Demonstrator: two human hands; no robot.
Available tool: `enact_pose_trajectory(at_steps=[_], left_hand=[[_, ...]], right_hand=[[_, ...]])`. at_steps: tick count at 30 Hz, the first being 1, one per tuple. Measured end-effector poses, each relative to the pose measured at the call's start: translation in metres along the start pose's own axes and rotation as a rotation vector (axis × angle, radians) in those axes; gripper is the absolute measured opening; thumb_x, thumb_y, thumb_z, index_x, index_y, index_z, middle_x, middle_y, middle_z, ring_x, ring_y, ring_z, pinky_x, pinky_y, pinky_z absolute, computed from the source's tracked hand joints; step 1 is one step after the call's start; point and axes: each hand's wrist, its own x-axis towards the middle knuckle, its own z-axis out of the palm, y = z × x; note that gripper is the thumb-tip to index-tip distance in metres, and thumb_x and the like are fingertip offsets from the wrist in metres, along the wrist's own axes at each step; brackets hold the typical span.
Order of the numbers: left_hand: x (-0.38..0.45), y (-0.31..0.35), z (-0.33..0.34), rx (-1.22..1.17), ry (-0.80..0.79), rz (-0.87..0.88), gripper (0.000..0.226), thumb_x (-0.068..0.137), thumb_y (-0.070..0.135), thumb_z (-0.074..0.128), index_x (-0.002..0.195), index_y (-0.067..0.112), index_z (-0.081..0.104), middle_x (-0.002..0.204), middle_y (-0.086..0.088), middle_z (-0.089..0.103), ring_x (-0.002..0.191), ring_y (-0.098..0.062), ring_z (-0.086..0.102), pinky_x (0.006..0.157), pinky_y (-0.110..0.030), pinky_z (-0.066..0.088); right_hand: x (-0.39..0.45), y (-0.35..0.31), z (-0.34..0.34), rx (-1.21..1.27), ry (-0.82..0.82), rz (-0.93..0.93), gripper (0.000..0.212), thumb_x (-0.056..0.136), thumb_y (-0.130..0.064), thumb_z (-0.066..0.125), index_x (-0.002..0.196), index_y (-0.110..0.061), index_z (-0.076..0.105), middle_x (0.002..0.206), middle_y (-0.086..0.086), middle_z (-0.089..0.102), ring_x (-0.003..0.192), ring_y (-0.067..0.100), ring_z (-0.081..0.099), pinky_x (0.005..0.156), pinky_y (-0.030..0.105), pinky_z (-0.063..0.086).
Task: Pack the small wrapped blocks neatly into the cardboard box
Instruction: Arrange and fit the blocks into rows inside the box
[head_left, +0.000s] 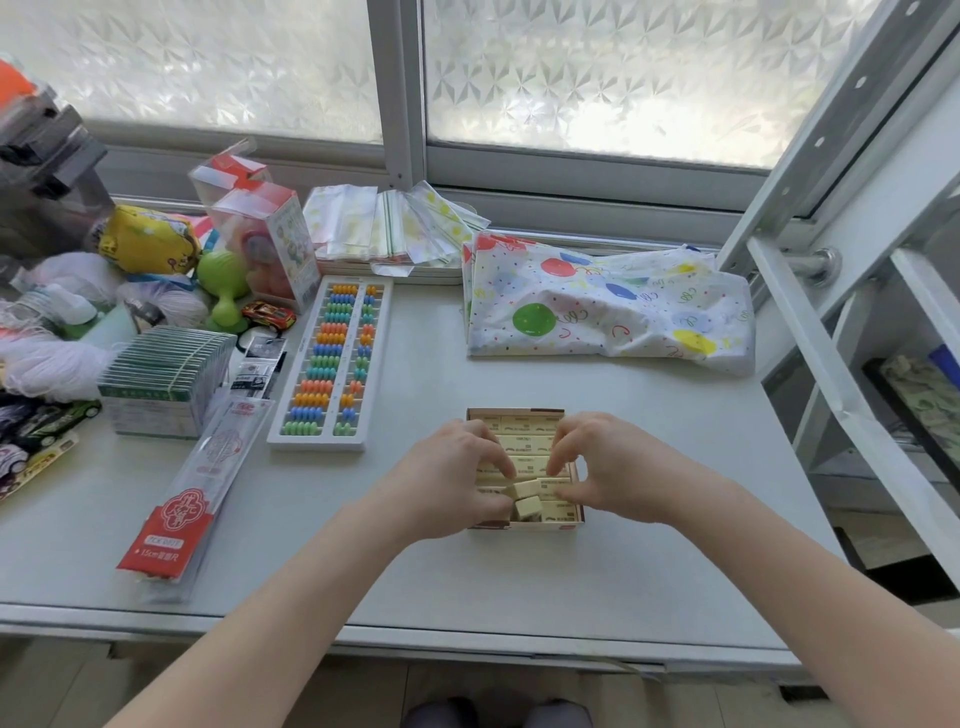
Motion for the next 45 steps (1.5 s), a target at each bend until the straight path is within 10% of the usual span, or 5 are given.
enact_pose_trajectory(at_steps=[18,32,39,45], left_hand=[[0.002,0.016,0.007,0.258,0.052,0.093,0.039,0.076,0.054,0.059,0.102,0.027,0.070,0.104,0.006,0.058,0.101,-0.015,0.045,0.093,-0.030,0.040],[0.002,0.019,0.006,0.365,0.070,0.097,0.041,0.074,0.053,0.055,0.097,0.023,0.072,0.100,0.004,0.058,0.100,-0.016,0.046,0.089,-0.030,0.039],[0.004,0.020,0.007,0.373,0.052,0.097,0.039,0.076,0.051,0.055,0.096,0.021,0.072,0.100,0.003,0.059,0.100,-0.017,0.047,0.088,-0.030,0.039],[0.007,0.022,0.007,0.363,0.079,0.098,0.056,0.074,0.064,0.053,0.107,0.021,0.067,0.104,0.003,0.058,0.104,-0.018,0.048,0.090,-0.031,0.038]], right_hand=[[0.021,-0.019,0.000,-0.259,-0.152,0.045,0.019,0.072,-0.022,0.072,0.081,-0.006,0.070,0.074,0.006,0.058,0.069,0.024,0.055,0.060,0.027,0.047],[0.009,0.007,0.004,-0.032,-0.042,-0.063,0.028,0.061,-0.030,0.076,0.081,-0.017,0.061,0.087,-0.006,0.054,0.086,0.015,0.050,0.074,0.025,0.044],[0.001,0.019,0.006,0.265,0.073,0.001,0.021,0.060,-0.023,0.079,0.074,-0.023,0.063,0.076,-0.008,0.062,0.074,0.010,0.055,0.074,0.026,0.051],[-0.007,0.024,0.014,1.255,0.227,0.150,0.008,0.068,-0.006,0.074,0.073,-0.004,0.069,0.068,0.004,0.068,0.061,0.011,0.059,0.062,0.021,0.050]])
